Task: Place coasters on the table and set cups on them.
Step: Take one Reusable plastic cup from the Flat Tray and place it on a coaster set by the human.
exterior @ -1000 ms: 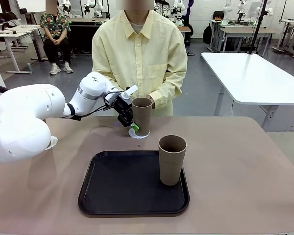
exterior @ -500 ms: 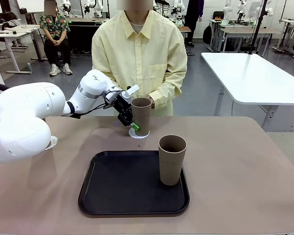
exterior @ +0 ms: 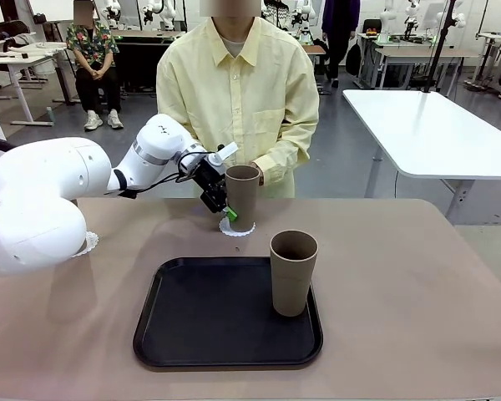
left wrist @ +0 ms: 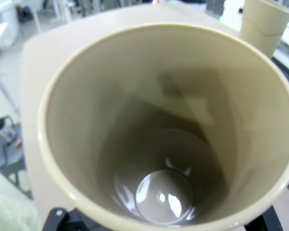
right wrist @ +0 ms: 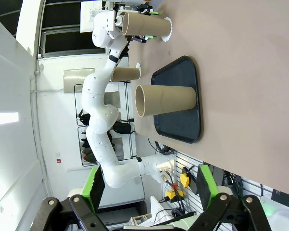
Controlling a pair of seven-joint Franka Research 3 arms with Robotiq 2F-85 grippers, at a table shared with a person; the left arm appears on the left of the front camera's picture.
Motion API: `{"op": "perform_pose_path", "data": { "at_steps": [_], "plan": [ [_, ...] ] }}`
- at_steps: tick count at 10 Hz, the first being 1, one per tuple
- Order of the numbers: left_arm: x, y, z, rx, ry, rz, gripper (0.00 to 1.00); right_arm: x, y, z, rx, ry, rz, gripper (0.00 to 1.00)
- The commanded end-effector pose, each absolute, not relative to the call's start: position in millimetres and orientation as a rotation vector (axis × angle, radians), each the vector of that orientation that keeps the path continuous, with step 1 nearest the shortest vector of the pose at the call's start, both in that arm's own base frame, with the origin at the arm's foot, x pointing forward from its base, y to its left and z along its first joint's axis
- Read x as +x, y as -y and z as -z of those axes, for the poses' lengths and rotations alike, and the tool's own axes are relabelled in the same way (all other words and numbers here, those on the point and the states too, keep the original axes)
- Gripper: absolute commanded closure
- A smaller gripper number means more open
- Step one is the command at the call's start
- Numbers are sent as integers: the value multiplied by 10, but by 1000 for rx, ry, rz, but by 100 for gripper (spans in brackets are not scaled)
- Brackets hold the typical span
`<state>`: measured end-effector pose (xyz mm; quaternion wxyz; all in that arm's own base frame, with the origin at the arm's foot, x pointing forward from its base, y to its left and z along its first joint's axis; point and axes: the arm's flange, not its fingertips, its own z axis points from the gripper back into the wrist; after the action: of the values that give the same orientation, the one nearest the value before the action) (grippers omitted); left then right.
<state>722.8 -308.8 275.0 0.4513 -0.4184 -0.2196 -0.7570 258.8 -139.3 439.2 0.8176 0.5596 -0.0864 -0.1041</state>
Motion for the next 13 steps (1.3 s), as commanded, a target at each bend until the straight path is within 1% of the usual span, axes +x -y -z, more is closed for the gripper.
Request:
{"op": "perform_pose_path", "data": {
  "at_steps": [1, 10, 13],
  "plan": [
    [7346, 3136, -2836, -949, 486, 1874, 0, 2592, 1399, -4392, 1205, 184, 220, 0],
    [7302, 3092, -2844, -913, 445, 1859, 0, 2592, 1399, -4392, 1205, 184, 220, 0],
    [7254, 2997, -2888, -862, 433, 1850, 0, 2592, 1399, -4392, 1205, 184, 220, 0]
  ]
}}
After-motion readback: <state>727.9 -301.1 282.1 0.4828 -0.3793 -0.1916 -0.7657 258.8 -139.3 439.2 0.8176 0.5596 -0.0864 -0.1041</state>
